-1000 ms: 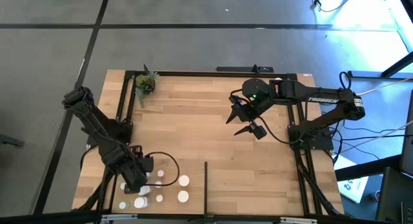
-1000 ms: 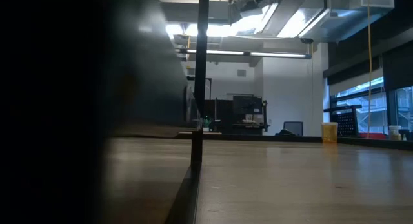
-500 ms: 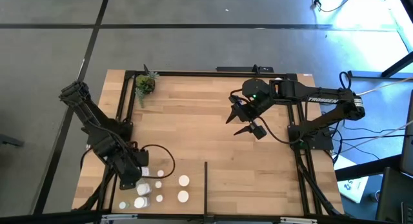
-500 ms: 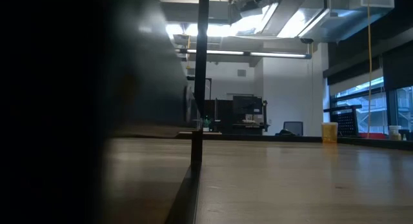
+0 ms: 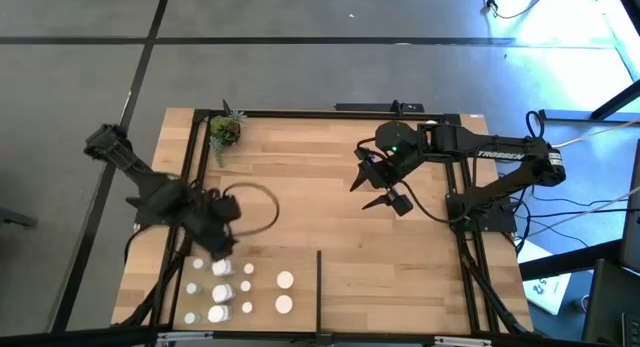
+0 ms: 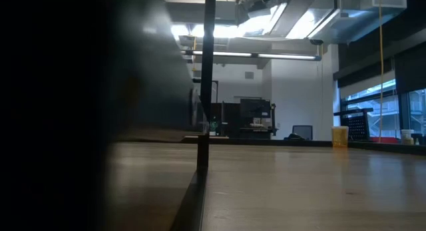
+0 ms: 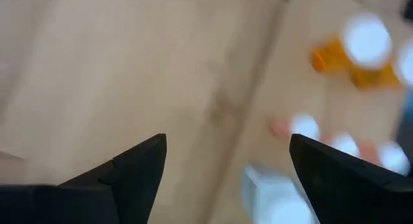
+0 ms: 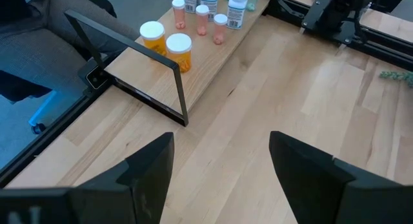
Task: Pick and place medicine bottles onto shelf by color
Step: Put the orange pill bottle on the shelf aligned with the other orange pill bottle
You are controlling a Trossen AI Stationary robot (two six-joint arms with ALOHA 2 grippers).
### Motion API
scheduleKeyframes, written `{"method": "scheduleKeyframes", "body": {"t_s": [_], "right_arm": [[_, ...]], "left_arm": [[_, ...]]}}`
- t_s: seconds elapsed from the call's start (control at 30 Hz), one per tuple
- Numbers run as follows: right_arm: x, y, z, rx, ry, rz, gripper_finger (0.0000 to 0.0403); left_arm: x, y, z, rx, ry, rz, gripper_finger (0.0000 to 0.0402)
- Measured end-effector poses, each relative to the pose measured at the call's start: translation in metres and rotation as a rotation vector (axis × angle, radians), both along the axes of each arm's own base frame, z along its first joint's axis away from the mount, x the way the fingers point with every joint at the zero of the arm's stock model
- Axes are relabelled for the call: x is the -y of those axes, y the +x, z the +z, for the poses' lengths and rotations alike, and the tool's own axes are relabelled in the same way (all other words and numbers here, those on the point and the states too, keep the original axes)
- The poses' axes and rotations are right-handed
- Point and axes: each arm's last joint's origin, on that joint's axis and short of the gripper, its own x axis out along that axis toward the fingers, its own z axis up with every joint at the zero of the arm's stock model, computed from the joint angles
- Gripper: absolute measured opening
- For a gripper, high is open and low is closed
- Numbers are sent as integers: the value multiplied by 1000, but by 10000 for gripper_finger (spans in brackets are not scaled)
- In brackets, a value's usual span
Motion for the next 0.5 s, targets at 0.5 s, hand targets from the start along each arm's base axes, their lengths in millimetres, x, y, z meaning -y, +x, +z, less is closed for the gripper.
{"method": "scheduleKeyframes", "body": {"t_s": [0.5], "right_arm": [[0,0,0,2,0,0,257]], "left_arm": [[-79,32,0,-20,136,197,322]]}}
